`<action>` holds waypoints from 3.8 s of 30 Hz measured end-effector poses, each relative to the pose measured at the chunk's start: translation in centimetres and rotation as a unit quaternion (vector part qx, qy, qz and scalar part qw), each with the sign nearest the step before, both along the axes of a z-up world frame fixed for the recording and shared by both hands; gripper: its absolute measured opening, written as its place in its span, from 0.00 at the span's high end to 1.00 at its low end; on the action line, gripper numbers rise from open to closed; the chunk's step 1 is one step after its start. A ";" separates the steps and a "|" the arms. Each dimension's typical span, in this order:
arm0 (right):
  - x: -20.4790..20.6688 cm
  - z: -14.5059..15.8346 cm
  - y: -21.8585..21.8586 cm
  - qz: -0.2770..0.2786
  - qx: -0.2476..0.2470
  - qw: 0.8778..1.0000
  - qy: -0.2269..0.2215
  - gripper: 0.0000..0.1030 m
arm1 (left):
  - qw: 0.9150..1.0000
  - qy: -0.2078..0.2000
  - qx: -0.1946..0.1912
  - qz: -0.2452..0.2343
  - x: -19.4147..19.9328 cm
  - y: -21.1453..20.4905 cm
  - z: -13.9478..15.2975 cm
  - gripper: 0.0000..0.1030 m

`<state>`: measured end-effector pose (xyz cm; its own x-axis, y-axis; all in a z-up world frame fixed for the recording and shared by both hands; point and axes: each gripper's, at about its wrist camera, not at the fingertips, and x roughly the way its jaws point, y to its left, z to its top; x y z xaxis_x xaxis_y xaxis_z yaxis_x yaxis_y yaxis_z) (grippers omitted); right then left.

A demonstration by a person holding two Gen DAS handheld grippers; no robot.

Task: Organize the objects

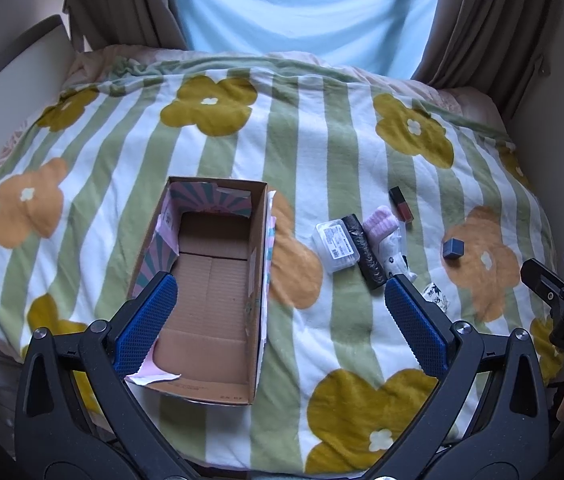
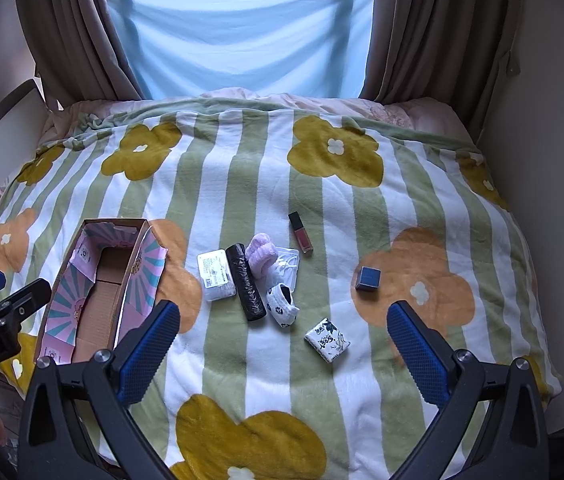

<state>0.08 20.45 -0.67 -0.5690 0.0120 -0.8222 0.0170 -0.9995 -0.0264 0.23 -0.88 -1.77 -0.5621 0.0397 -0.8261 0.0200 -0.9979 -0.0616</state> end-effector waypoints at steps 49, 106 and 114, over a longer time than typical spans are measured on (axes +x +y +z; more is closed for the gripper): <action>-9.0 -10.3 8.4 0.027 -0.014 0.995 -0.099 0.00 | 0.990 -0.139 0.026 -0.005 -10.6 8.3 -11.7 0.00; -8.0 -28.9 13.2 0.150 0.018 0.968 -0.200 0.54 | 0.963 -0.265 0.042 0.014 -24.9 7.6 -28.8 0.43; -7.7 -24.8 15.2 0.121 0.004 0.977 -0.174 0.54 | 0.973 -0.225 0.051 0.001 -24.7 5.8 -23.8 0.43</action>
